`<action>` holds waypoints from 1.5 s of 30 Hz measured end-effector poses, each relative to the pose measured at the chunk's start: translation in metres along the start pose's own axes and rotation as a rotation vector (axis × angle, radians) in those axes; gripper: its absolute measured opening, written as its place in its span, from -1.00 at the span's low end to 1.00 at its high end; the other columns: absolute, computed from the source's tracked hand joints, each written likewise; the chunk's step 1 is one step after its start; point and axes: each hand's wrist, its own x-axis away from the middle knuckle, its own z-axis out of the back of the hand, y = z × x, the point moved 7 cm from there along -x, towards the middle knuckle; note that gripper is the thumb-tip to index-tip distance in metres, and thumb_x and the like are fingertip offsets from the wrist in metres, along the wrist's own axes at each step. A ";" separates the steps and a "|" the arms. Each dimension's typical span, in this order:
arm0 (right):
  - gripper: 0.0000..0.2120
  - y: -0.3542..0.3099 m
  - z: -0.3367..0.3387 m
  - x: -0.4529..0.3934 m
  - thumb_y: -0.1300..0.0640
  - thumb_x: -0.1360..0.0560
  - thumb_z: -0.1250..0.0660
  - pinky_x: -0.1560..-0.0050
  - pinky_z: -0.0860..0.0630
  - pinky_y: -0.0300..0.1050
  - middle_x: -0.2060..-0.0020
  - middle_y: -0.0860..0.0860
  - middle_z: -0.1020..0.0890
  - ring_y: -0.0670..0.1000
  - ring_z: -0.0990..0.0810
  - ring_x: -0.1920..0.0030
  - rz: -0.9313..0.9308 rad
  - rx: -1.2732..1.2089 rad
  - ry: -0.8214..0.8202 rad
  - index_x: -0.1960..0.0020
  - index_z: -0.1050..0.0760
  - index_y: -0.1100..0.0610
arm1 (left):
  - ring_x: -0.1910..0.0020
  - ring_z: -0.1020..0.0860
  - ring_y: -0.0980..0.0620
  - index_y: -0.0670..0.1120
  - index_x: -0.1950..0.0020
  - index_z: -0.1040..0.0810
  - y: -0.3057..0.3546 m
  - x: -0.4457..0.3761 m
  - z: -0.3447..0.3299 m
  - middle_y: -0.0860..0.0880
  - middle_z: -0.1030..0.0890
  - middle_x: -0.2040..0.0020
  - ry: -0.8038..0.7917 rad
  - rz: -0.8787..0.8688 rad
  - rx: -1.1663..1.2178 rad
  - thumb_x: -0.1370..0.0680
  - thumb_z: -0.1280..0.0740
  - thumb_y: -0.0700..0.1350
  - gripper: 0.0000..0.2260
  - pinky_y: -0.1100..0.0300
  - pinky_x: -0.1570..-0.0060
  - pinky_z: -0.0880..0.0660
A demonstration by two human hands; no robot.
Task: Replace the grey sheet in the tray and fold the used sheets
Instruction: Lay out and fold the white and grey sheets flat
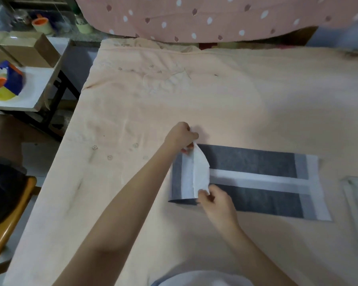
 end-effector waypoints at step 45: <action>-0.80 0.095 0.039 -0.009 0.07 -0.54 -0.25 0.35 -0.46 -0.08 0.42 -0.01 -0.58 -0.01 -0.54 0.43 -0.216 0.229 0.109 0.20 -0.38 0.16 | -0.51 -0.12 -0.06 -0.20 -0.51 -0.15 -0.070 0.031 -0.091 -0.12 -0.18 -0.52 0.253 -0.529 -0.846 -0.62 0.08 0.11 -0.44 -0.03 -0.49 0.01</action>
